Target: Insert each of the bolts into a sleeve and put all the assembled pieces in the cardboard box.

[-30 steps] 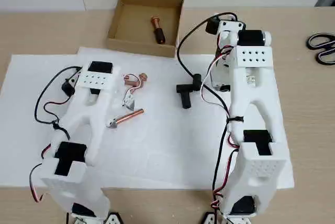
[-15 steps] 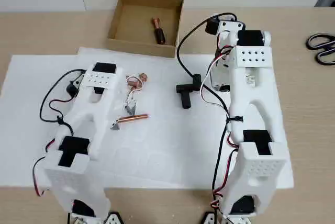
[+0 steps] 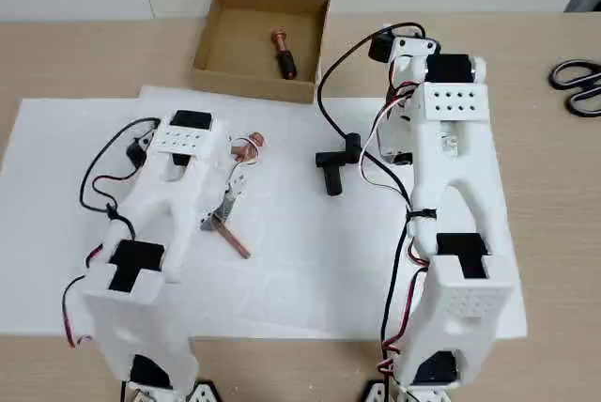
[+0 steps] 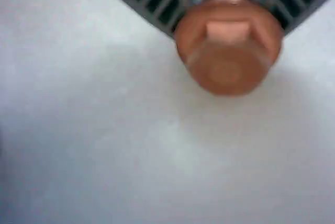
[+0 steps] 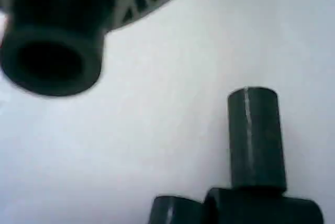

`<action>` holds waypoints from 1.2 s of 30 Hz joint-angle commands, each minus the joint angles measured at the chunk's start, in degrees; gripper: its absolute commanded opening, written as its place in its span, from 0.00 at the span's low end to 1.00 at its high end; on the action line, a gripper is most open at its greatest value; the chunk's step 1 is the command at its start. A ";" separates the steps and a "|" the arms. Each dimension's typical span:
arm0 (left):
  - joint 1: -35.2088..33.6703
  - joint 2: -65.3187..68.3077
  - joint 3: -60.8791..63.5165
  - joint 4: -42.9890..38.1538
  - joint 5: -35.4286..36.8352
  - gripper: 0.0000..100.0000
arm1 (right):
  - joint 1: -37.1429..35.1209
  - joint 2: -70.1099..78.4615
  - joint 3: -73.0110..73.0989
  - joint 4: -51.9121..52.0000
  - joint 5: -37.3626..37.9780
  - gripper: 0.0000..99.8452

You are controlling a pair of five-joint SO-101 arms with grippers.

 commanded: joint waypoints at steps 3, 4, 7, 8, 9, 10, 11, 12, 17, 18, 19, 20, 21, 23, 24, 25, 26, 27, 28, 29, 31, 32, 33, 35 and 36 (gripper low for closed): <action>-0.44 0.35 -5.05 7.47 -10.90 0.00 | 0.22 -4.18 -0.26 0.75 0.44 0.00; -0.44 0.35 -6.29 9.14 -14.51 0.01 | 0.22 -4.18 -0.26 0.75 0.44 0.00; -0.44 -0.09 -8.92 11.43 -32.09 0.01 | 0.22 -4.18 -0.26 0.75 0.44 0.00; -0.53 -0.09 -9.36 11.43 -39.38 0.01 | 0.22 -4.18 -0.26 0.75 0.44 0.00; -0.53 -0.09 -9.54 11.43 -46.42 0.01 | 0.22 -4.18 -0.26 0.75 0.44 0.00; -0.53 0.09 -9.54 11.43 -52.31 0.01 | 0.31 -4.18 -0.26 0.75 0.44 0.00; -0.62 0.35 -9.54 11.34 -56.97 0.01 | 0.31 -4.18 -0.26 0.75 0.44 0.00; -1.05 0.35 -9.63 11.34 -58.64 0.01 | 0.40 -4.18 -0.26 0.75 0.44 0.00; -6.77 0.44 -12.44 11.25 -56.09 0.01 | 0.22 -4.53 3.08 0.57 0.53 0.00; -8.00 0.44 -13.85 11.25 -56.09 0.01 | 0.22 -4.53 3.60 0.48 0.44 0.00; -9.23 0.44 -15.25 11.25 -56.18 0.01 | 0.22 -4.53 3.96 0.48 0.44 0.00; -10.29 0.44 -16.57 11.25 -56.18 0.01 | 0.22 -4.62 4.13 0.48 0.44 0.00; -10.99 0.44 -17.54 10.81 -56.26 0.01 | 0.22 -4.62 4.13 0.48 0.44 0.00; -11.60 0.44 -18.07 9.23 -56.35 0.01 | 0.22 -4.62 4.13 0.48 0.35 0.00; -11.69 0.53 -18.07 8.79 -56.97 0.01 | 0.22 -4.62 4.13 0.48 0.35 0.00; -11.60 0.62 -18.07 8.53 -58.55 0.01 | 0.22 -4.70 4.13 0.48 0.35 0.00; -11.34 1.05 -18.07 8.44 -60.66 0.01 | 0.22 -4.70 4.13 0.48 0.35 0.00; -11.08 1.76 -18.15 8.35 -62.24 0.01 | 0.22 -4.70 4.13 0.48 0.35 0.00; -10.90 2.55 -18.15 7.91 -62.77 0.01 | 0.22 -4.70 4.13 0.48 0.35 0.00; -10.81 3.52 -18.07 7.12 -62.68 0.01 | 0.22 -4.70 4.13 0.48 0.35 0.00; -10.81 5.80 -18.07 5.63 -62.68 0.01 | 0.13 -4.70 4.13 0.48 0.35 0.00; -10.81 6.86 -18.07 4.84 -62.68 0.01 | 0.13 -4.70 4.13 0.48 0.35 0.00; -10.81 7.91 -18.07 4.13 -62.68 0.01 | 0.13 -4.70 4.13 0.48 0.35 0.00; -10.73 9.41 -18.07 2.73 -62.68 0.01 | 0.13 -4.70 4.13 0.48 0.35 0.00; -10.73 9.85 -18.07 2.02 -62.68 0.01 | 0.13 -4.70 4.13 0.57 0.35 0.00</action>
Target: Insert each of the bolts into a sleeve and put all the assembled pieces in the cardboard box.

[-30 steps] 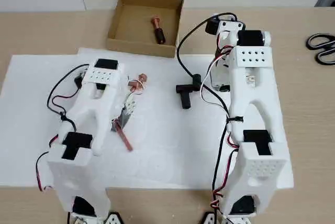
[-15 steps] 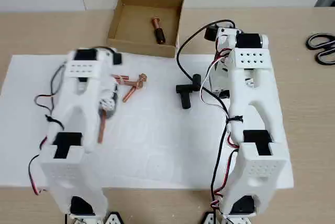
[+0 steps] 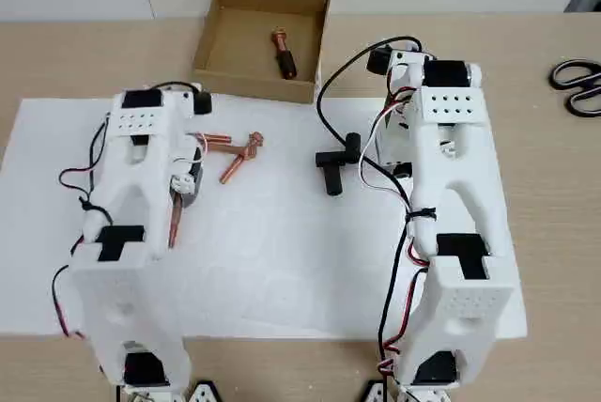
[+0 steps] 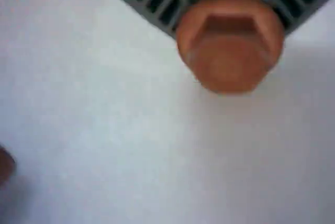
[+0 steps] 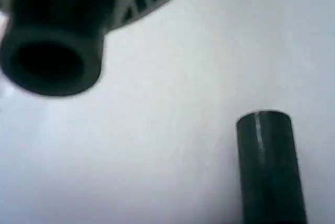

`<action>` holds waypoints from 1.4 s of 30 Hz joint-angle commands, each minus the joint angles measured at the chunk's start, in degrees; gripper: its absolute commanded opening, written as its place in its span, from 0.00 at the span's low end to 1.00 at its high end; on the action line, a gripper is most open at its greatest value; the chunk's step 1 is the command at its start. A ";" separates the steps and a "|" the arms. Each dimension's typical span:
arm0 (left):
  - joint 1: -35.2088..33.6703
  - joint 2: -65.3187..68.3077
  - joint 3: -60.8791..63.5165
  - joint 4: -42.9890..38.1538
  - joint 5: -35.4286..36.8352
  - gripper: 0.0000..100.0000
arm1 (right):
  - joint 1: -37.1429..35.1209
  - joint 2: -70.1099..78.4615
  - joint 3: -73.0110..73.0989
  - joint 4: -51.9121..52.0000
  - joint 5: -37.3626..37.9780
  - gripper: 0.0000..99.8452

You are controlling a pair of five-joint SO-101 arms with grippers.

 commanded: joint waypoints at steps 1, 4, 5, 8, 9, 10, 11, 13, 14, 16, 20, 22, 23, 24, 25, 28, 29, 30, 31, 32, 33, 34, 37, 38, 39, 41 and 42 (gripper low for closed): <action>0.26 0.44 -2.42 -2.81 -0.35 0.01 | 0.13 -4.44 -0.35 0.66 0.35 0.00; 0.26 0.53 -2.42 -3.43 -0.35 0.01 | 0.13 -4.44 -0.35 0.66 0.35 0.00; 0.26 0.53 -2.42 -3.43 -0.35 0.01 | 0.13 -4.44 -0.35 0.66 0.35 0.00; 0.26 0.79 -2.42 -3.43 -0.35 0.01 | 0.13 -4.44 -0.35 0.57 0.35 0.00; 0.26 0.88 -2.42 -3.43 -0.35 0.01 | 0.13 -4.44 -0.35 0.57 0.35 0.00; 0.26 0.88 -2.42 -3.43 -0.35 0.01 | 0.13 -4.44 -0.35 0.57 0.35 0.00; 0.26 0.79 -2.42 -3.43 -0.09 0.03 | 0.13 -4.44 -0.35 0.48 0.35 0.00; 0.26 0.62 -2.42 -3.08 0.62 0.08 | 0.13 -4.44 -0.35 0.48 0.44 0.00; 0.26 0.62 -2.42 -3.08 0.70 0.10 | 0.13 -4.44 -0.35 0.48 0.44 0.00; 0.26 0.62 -2.42 -3.08 0.79 0.13 | 0.13 -4.44 -0.35 0.48 0.44 0.00; 0.26 1.14 -2.42 -3.08 0.79 0.11 | 0.13 -4.44 -0.35 0.48 0.53 0.00; 0.26 1.14 -2.33 -3.34 0.79 0.09 | 0.13 -4.44 -0.35 0.48 0.53 0.00; 0.35 1.14 -2.33 -3.43 0.79 0.07 | 0.13 -4.44 -0.35 0.48 0.53 0.00; 0.44 1.14 -2.33 -3.43 0.79 0.06 | 0.13 -4.44 -0.35 0.48 0.53 0.00; 0.44 1.14 -2.33 -3.43 0.79 0.06 | 0.13 -4.44 -0.35 0.48 0.53 0.00; 0.62 1.14 -2.33 -3.34 0.79 0.04 | 0.13 -4.44 -0.35 0.48 0.44 0.00; 0.62 1.05 -2.33 -3.25 0.79 0.03 | 0.13 -4.44 -0.35 0.48 0.53 0.00; 0.70 0.70 -2.33 -3.16 0.79 0.02 | 0.13 -4.44 -0.35 0.48 0.70 0.00; 0.70 0.53 -2.42 -3.08 0.79 0.01 | 0.13 -4.44 -0.35 0.48 0.70 0.00; 0.70 0.53 -2.59 -3.08 0.79 0.00 | 0.13 -4.53 -0.44 0.48 0.70 0.00; 0.70 0.44 -2.68 -2.99 0.70 0.00 | 0.04 -4.97 -0.62 0.40 0.70 0.00; 0.70 0.44 -2.77 -2.90 0.62 0.01 | -0.13 -5.93 -0.79 0.40 0.70 0.00; 0.70 0.44 -5.05 0.88 0.79 0.01 | -0.75 -11.74 -0.79 0.40 0.70 0.00; 0.62 0.44 -6.99 2.99 0.79 0.01 | -0.84 -14.11 -0.79 0.40 0.70 0.00; 0.44 0.44 -9.36 5.19 0.70 0.01 | -1.27 -16.57 -0.79 0.40 0.70 0.00; 0.35 0.44 -14.64 8.62 0.88 0.01 | -2.51 -21.93 -0.79 0.40 0.70 0.00; 0.26 0.44 -16.04 8.53 0.88 0.01 | -3.65 -24.22 -0.70 0.40 0.70 0.00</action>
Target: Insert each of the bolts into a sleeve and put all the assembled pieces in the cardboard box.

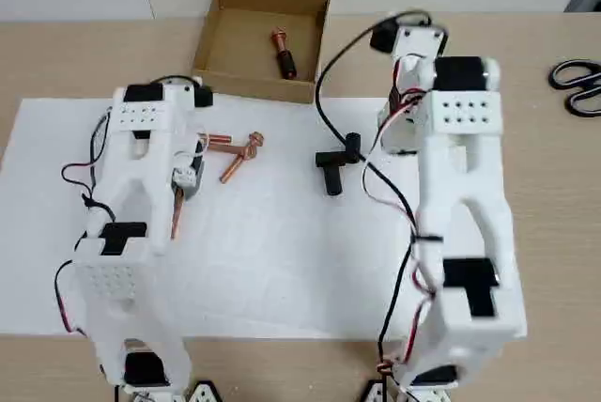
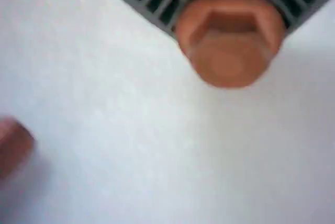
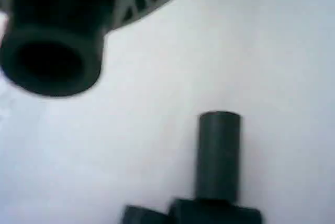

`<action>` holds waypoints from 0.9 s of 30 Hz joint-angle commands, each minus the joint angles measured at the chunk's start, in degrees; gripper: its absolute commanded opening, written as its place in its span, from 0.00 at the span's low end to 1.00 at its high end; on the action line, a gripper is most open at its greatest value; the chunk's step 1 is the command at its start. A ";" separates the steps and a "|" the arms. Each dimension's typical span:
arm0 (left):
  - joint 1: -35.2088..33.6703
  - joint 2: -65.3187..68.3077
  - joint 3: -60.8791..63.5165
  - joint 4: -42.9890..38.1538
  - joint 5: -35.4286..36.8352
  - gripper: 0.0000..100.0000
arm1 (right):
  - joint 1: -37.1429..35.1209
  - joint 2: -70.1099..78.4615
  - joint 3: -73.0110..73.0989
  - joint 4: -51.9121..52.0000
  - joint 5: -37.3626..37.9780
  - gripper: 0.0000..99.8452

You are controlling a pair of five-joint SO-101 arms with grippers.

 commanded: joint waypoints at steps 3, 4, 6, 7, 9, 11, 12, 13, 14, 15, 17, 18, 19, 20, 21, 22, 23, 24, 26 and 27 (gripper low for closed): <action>-0.18 -4.13 -7.43 2.46 0.18 0.01 | -4.62 -16.66 -0.26 0.31 0.70 0.00; 0.00 -6.24 -6.37 2.46 0.18 0.01 | -5.23 -18.68 0.35 0.31 0.70 0.00; 0.35 -11.43 -4.18 2.46 0.26 0.01 | -5.76 -22.90 1.76 0.31 0.70 0.00; 0.62 -14.24 -3.21 2.46 0.26 0.01 | -5.76 -25.01 2.73 0.31 0.70 0.00; 0.79 -20.75 -1.19 2.46 0.26 0.01 | -5.67 -29.49 5.01 0.31 0.70 0.00; 1.05 -28.13 1.36 2.46 0.26 0.01 | -5.58 -34.15 8.44 0.31 0.70 0.00; 1.14 -32.09 2.77 2.46 0.26 0.01 | -5.58 -36.26 10.46 0.31 0.70 0.00; 1.23 -36.40 4.18 2.46 0.26 0.01 | -5.58 -38.46 12.57 0.22 0.70 0.00; 1.23 -40.62 5.49 2.37 0.26 0.01 | -5.58 -40.57 14.42 0.22 0.70 0.00; 1.23 -45.01 6.55 2.37 0.18 0.01 | -5.49 -42.86 16.18 0.22 0.70 0.00; 1.32 -53.36 9.01 2.29 0.18 0.01 | -5.41 -46.90 19.96 0.04 0.70 0.00; 1.32 -57.41 10.51 2.29 0.18 0.01 | -5.41 -48.75 22.15 -0.66 0.70 0.00; 1.32 -61.10 12.00 1.93 0.18 0.01 | -5.49 -50.42 24.79 -1.71 0.70 0.00; 1.32 -64.44 13.67 0.62 0.18 0.01 | -5.58 -52.09 27.60 -3.12 0.53 0.00; 1.32 -67.43 16.13 -1.67 0.18 0.01 | -5.58 -53.49 30.33 -4.97 0.35 0.00; 1.67 -69.98 18.95 -4.31 0.18 0.01 | -5.58 -54.64 33.32 -7.25 0.26 0.00; 2.90 -72.26 22.20 -7.03 0.26 0.01 | -5.58 -55.87 36.57 -9.71 0.26 0.00; 4.31 -74.37 25.80 -9.32 0.79 0.01 | -5.67 -57.01 39.91 -12.26 0.26 0.00; 8.09 -78.42 33.27 -13.80 5.19 0.01 | -6.81 -59.74 46.24 -17.63 0.09 0.00; 10.11 -80.18 36.62 -16.26 8.18 0.01 | -8.04 -61.23 49.14 -19.82 -0.26 0.00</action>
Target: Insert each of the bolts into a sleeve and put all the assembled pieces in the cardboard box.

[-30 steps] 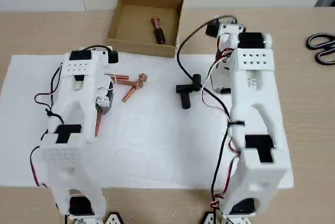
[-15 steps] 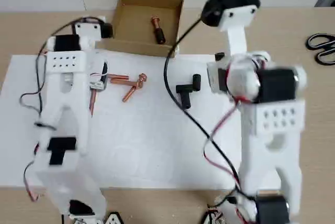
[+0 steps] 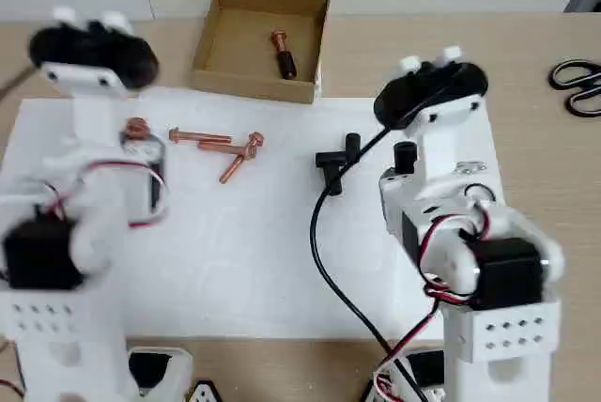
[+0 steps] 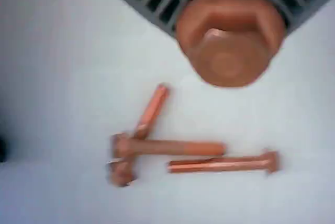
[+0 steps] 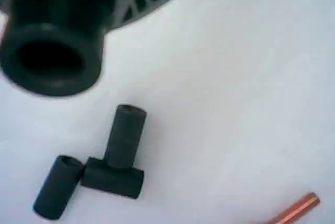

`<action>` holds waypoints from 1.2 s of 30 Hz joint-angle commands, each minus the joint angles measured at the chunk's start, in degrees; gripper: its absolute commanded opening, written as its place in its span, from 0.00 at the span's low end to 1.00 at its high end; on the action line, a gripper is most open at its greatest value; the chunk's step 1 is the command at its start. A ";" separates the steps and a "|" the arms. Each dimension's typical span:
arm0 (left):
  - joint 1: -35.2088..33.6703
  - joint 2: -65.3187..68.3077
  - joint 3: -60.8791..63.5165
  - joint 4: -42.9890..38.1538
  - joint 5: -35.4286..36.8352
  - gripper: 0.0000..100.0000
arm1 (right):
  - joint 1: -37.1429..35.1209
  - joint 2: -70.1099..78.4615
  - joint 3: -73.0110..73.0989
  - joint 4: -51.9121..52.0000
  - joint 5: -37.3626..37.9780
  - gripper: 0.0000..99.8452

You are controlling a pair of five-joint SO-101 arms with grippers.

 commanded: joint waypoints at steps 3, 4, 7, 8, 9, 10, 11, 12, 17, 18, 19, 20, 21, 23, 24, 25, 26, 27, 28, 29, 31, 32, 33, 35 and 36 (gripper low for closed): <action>8.53 -10.73 16.04 -16.44 13.36 0.01 | -5.67 -9.71 15.74 -13.32 -5.19 0.01; 9.32 -12.22 18.42 -20.13 14.95 0.01 | -6.73 -11.91 18.64 -15.43 -6.68 0.01; 10.11 -15.47 25.01 -30.24 17.93 0.01 | -9.10 -18.33 26.29 -21.32 -8.18 0.00; 10.20 -16.35 26.95 -32.79 18.73 0.01 | -9.89 -20.62 28.57 -22.81 -8.18 0.00; 10.46 -17.14 28.62 -34.90 19.52 0.01 | -10.77 -22.73 30.95 -23.96 -8.18 0.00; 10.64 -17.67 29.85 -36.57 20.48 0.01 | -11.65 -24.84 33.49 -25.01 -8.18 0.00; 11.08 -18.11 30.81 -37.71 21.63 0.01 | -12.44 -26.77 35.87 -25.98 -8.18 0.00; 11.69 -18.29 31.60 -38.51 22.77 0.01 | -13.14 -28.44 38.24 -26.68 -8.18 0.00; 15.21 -18.37 33.10 -40.70 24.26 0.01 | -17.71 -36.09 48.18 -29.85 -8.26 0.00; 15.91 -18.37 33.27 -40.97 24.26 0.01 | -18.86 -37.32 49.49 -30.20 -8.26 0.00; 16.62 -18.37 33.27 -41.05 24.26 0.01 | -20.26 -38.46 50.64 -30.73 -8.26 0.00; 17.58 -18.37 33.27 -41.05 24.26 0.01 | -21.58 -39.34 51.43 -31.34 -8.26 0.00; 18.55 -18.37 33.27 -41.05 24.26 0.01 | -22.81 -40.13 52.13 -31.78 -8.26 0.00; 20.48 -18.37 33.27 -41.05 24.26 0.01 | -24.48 -41.27 52.84 -32.31 -8.26 0.00; 21.27 -18.37 33.27 -41.05 24.26 0.01 | -25.01 -41.63 52.84 -32.40 -8.26 0.00; 21.98 -18.37 33.36 -41.05 24.26 0.01 | -25.54 -41.80 52.84 -32.40 -8.26 0.00; 22.51 -18.37 33.36 -40.97 24.26 0.01 | -25.98 -41.80 52.92 -32.48 -8.26 0.00; 23.03 -18.37 33.36 -40.88 24.35 0.01 | -26.33 -41.80 52.92 -32.48 -8.26 0.00; 23.56 -18.37 33.36 -40.70 24.35 0.01 | -26.59 -41.80 52.92 -32.48 -8.26 0.00; 24.09 -18.37 33.36 -40.70 24.35 0.01 | -26.86 -41.80 52.92 -32.48 -8.26 0.00; 25.05 -18.37 33.89 -40.70 24.35 0.01 | -27.12 -41.80 52.92 -32.48 -8.26 0.00; 25.58 -18.37 34.15 -40.70 24.35 0.01 | -27.12 -41.80 52.92 -32.48 -8.26 0.00; 25.93 -18.37 34.33 -40.70 24.35 0.01 | -27.12 -41.80 52.92 -32.48 -8.26 0.00; 26.11 -18.46 34.24 -40.70 24.35 0.01 | -27.12 -41.80 52.92 -32.48 -8.26 0.00; 26.11 -18.55 34.15 -40.70 24.35 0.01 | -27.12 -41.80 52.92 -32.48 -8.26 0.00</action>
